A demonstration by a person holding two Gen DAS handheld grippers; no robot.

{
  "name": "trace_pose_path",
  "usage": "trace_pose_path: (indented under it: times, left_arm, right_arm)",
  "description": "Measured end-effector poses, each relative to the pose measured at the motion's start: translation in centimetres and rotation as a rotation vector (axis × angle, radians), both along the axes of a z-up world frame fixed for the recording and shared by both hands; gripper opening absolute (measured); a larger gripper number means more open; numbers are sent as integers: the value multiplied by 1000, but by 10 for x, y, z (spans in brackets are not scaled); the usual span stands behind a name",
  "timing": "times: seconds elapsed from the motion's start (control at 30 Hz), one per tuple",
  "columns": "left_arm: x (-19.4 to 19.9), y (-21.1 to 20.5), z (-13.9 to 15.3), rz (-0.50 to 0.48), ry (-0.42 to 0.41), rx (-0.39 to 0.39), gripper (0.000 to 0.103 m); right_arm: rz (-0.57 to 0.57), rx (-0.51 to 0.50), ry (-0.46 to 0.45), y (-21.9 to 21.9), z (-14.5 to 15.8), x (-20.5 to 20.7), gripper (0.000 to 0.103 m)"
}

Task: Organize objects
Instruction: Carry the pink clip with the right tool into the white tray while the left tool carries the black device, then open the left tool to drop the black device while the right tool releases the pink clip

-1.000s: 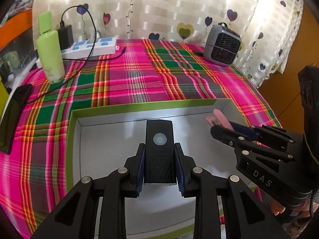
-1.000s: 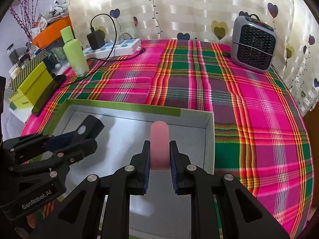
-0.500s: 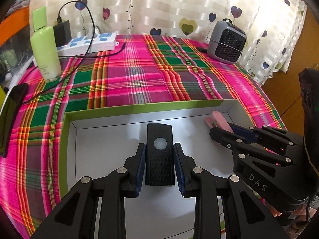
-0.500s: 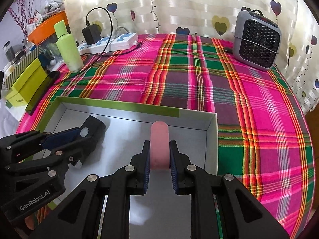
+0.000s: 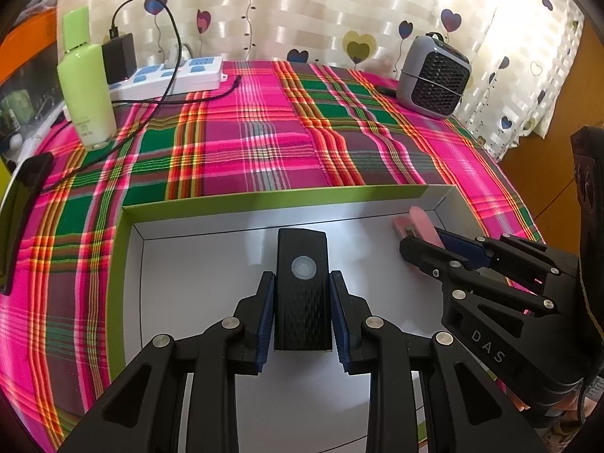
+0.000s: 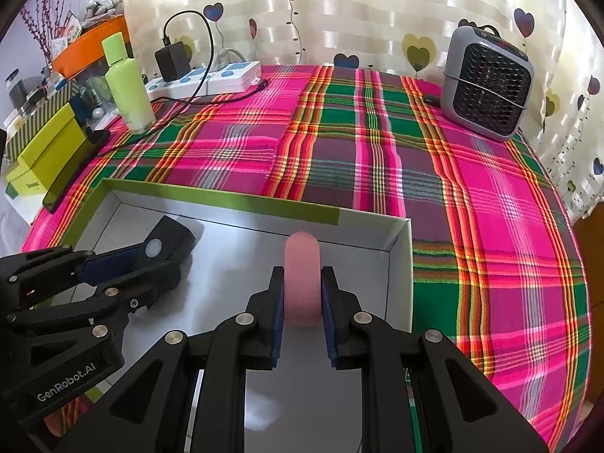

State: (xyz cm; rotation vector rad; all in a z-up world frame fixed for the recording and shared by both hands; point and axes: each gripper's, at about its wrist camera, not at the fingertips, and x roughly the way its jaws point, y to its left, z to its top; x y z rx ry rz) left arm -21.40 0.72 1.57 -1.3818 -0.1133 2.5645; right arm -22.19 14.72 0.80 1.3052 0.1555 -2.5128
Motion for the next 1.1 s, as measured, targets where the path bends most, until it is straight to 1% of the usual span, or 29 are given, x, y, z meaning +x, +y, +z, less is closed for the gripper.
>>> trace_pose_path:
  times: [0.13,0.23,0.3,0.37,0.47,0.67,0.73,1.1]
  left_arm:
    - [1,0,1,0,1,2,27]
    - [1,0,0,-4,3,3,29]
    - [0,1,0,-5,4,2,31]
    - [1,1,1,-6,10,-6,33]
    - [2,0,4,2,19,-8,37]
    - [11,0,12,6,41,-15,41]
    - [15,-1,14,10,46,-16,45]
    - [46,-9,33,29,94,-5,46]
  right_arm:
    - [-1,-5,2,2,1,-1,19]
    - [2,-10,2,1,2,0,23]
    - [1,-11,6,0,2,0,27]
    - [2,-13,9,0,3,2,36]
    - [-1,-14,12,0,4,4,44]
    - [-18,-15,16,1,7,9,45]
    - [-21,-18,20,2,9,12,45]
    - [-37,-26,81,6,29,42,45]
